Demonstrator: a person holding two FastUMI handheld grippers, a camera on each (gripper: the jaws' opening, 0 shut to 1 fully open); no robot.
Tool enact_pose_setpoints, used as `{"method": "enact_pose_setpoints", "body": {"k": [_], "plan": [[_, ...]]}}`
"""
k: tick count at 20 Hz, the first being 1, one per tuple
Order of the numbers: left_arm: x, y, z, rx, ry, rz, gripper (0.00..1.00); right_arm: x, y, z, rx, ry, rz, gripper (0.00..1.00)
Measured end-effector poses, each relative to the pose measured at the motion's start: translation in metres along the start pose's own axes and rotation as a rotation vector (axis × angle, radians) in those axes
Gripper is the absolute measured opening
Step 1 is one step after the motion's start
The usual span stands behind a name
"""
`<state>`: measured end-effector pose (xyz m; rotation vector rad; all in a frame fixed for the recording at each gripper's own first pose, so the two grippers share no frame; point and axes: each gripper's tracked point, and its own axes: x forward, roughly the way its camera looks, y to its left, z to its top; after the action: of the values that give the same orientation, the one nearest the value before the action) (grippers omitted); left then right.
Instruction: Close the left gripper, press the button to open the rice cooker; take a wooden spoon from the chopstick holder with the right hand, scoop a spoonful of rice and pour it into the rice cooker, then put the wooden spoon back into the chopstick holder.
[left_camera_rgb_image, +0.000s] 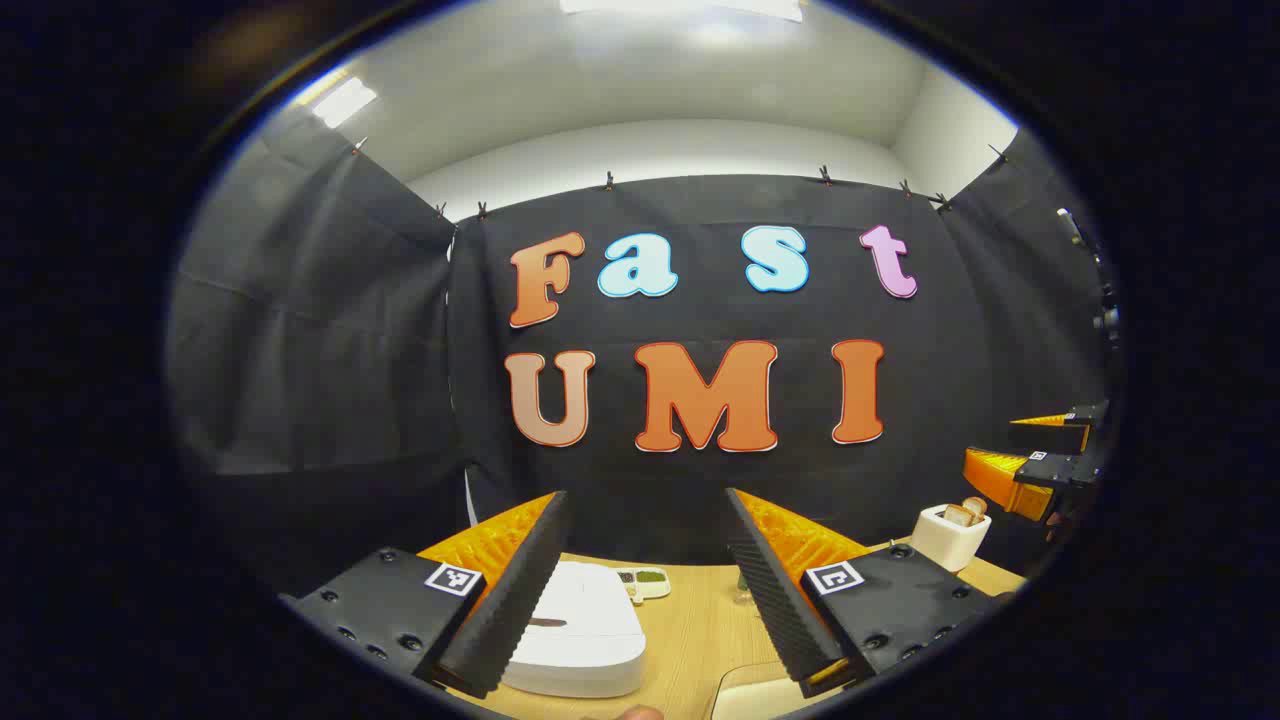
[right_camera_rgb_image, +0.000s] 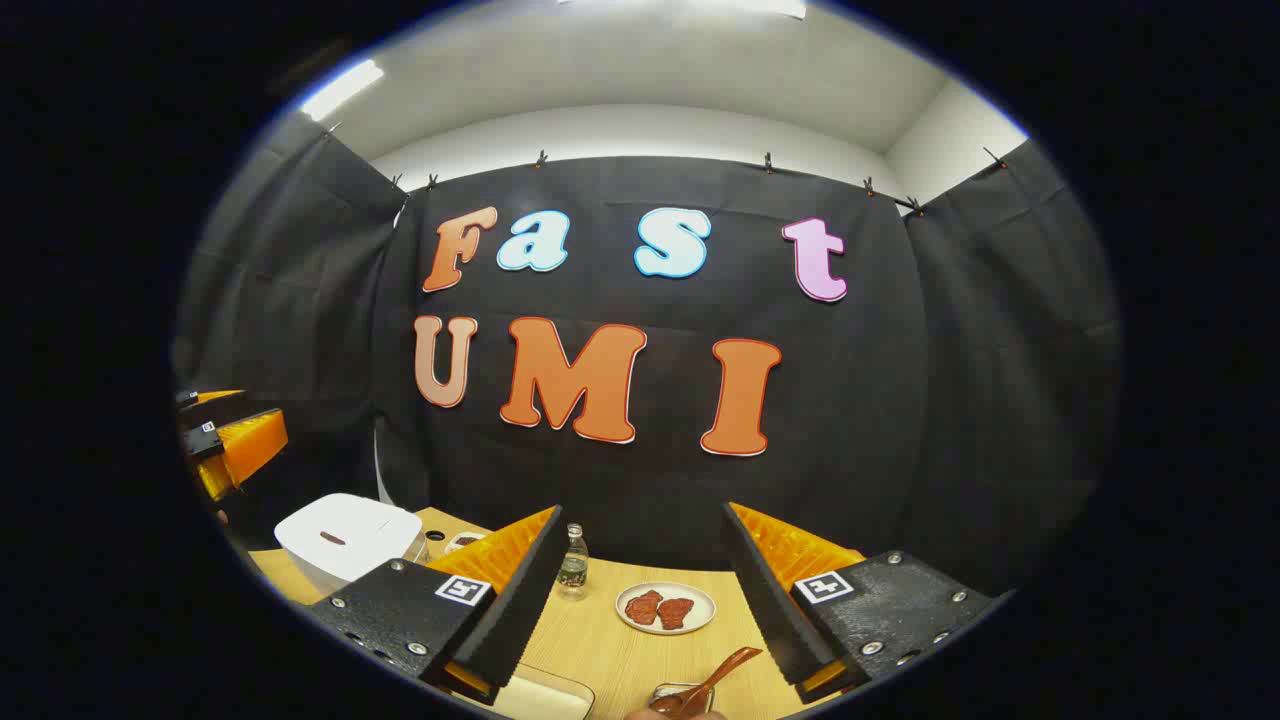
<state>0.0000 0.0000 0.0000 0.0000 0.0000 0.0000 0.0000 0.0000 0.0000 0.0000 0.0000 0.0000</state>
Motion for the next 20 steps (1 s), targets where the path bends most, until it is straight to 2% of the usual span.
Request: {"method": "enact_pose_setpoints", "body": {"k": [5, 9, 16, 17, 20], "plan": [[0.006, -0.005, -0.003, -0.001, -0.015, -0.006, 1.00, -0.007, 0.001, -0.004, 0.007, 0.003, 0.003, 0.97], [0.005, -0.017, -0.011, -0.024, 0.009, -0.025, 1.00, -0.012, 0.005, -0.010, 0.020, 0.015, 0.015, 0.95], [0.007, -0.025, -0.012, -0.026, 0.016, -0.028, 1.00, -0.006, 0.001, -0.014, 0.039, 0.027, 0.010, 0.95], [0.008, -0.025, -0.014, -0.026, 0.017, -0.025, 1.00, -0.004, 0.000, -0.014, 0.040, 0.029, 0.010, 0.97], [0.009, -0.024, -0.012, -0.019, 0.016, -0.022, 1.00, 0.001, 0.002, -0.016, 0.044, 0.039, 0.012, 0.95]]}}
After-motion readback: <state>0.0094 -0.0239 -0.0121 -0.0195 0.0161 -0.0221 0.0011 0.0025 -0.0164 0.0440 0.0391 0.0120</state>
